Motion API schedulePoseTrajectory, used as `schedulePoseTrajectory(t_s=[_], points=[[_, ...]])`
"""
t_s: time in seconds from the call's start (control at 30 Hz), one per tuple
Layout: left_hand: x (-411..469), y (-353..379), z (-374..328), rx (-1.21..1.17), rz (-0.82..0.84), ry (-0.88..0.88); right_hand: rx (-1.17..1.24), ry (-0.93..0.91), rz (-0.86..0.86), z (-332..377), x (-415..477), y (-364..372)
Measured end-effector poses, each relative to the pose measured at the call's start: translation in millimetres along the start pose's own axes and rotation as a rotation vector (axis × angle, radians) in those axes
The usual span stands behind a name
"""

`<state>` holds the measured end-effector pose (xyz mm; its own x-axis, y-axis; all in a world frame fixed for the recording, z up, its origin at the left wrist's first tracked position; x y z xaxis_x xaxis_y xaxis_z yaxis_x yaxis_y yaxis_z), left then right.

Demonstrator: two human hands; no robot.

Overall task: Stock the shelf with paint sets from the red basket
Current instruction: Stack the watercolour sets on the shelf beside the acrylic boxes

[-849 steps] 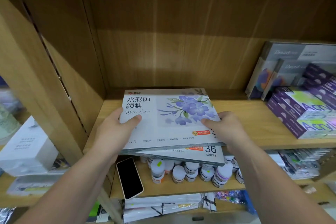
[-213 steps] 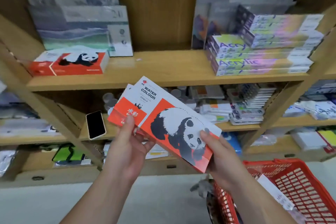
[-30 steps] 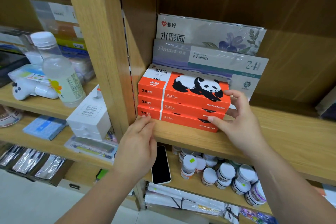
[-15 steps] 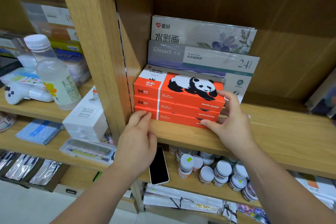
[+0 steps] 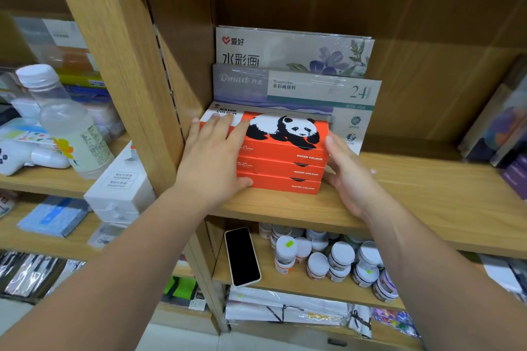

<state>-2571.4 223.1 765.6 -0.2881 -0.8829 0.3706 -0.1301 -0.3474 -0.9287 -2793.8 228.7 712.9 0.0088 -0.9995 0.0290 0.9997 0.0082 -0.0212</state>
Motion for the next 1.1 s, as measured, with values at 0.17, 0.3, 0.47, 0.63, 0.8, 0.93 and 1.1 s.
schedulePoseTrajectory(t_s=[0.17, 0.3, 0.47, 0.63, 0.8, 0.93, 1.1], points=[[-5.9, 1.1, -0.4, 0.017, -0.148, 0.053, -0.101, -0.087, -0.014, -11.2, 1.1, -14.2], [-7.6, -3.9, -3.2, 0.037, -0.220, 0.083, -0.114, -0.105, -0.011, -12.6, 5.5, -18.5], [-6.3, -9.5, 1.5, 0.007, -0.215, 0.071, -0.115, -0.115, 0.034, -7.6, 10.8, -20.6], [-3.0, -13.2, 1.4, 0.027, -0.155, 0.048, -0.169, -0.118, 0.040, -6.4, 11.9, -21.6], [3.9, -17.5, -1.2, 0.087, -0.059, 0.052, -0.277, -0.158, 0.013, -3.8, 10.4, -26.6], [6.7, -22.2, -1.5, 0.042, -0.046, 0.070, -0.208, -0.157, 0.029, -1.7, 12.1, -26.5], [12.8, -29.1, 1.3, -0.072, 0.006, 0.022, -0.085, -0.104, 0.038, -7.1, 22.2, -29.6]])
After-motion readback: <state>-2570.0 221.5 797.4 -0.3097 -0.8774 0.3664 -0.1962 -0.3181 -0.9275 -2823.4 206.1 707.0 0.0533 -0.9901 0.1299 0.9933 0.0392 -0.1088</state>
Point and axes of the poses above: each hand's wrist, its own x-axis towards the middle knuckle, its own y-axis out of the palm, z = x × y, the point moved 8 cm from there along x, towards the middle knuckle, and after that the axes turned 2 degrees about -z, right-handed, at the moved point
